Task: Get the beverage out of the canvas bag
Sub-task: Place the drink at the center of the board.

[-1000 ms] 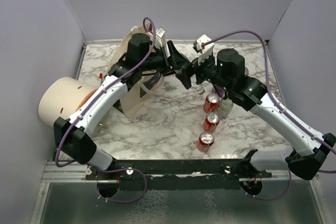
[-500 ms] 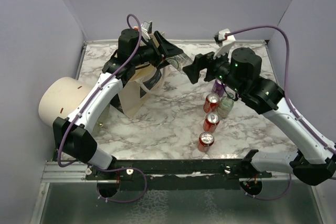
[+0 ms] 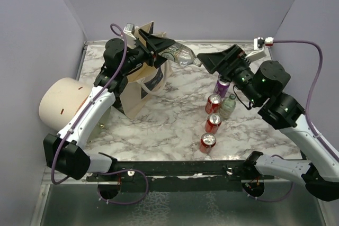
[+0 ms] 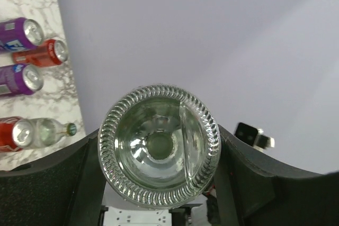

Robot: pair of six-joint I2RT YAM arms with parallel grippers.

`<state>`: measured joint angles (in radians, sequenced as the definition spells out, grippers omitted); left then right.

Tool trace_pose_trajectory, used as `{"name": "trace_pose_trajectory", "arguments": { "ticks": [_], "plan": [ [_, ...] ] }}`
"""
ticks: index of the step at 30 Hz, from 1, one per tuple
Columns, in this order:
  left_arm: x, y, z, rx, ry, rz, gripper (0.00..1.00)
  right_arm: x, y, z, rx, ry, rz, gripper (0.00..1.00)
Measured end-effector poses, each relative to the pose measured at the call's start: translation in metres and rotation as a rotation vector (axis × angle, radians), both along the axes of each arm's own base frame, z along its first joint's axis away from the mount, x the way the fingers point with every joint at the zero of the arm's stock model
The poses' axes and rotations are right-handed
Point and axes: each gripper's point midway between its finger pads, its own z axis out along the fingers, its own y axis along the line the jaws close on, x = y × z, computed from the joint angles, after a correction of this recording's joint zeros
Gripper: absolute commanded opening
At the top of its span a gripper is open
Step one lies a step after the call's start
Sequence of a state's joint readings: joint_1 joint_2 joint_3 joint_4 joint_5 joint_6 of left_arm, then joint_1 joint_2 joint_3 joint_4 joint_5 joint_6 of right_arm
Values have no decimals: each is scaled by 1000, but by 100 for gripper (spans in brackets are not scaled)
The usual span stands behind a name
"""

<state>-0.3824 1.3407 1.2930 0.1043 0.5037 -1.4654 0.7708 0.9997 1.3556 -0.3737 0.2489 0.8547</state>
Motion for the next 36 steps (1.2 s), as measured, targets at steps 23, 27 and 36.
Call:
{"name": "trace_pose_trajectory", "arguments": {
  "ticks": [23, 27, 36],
  "plan": [
    [-10, 26, 13, -201, 33, 146, 0, 40, 77, -29, 228, 10, 144, 100],
    [-11, 26, 15, -213, 36, 145, 0, 48, 89, -32, 257, 47, 160, 100],
    [-12, 27, 21, -236, 23, 141, 0, 59, 102, -29, 336, 96, 187, 90]
  ]
}}
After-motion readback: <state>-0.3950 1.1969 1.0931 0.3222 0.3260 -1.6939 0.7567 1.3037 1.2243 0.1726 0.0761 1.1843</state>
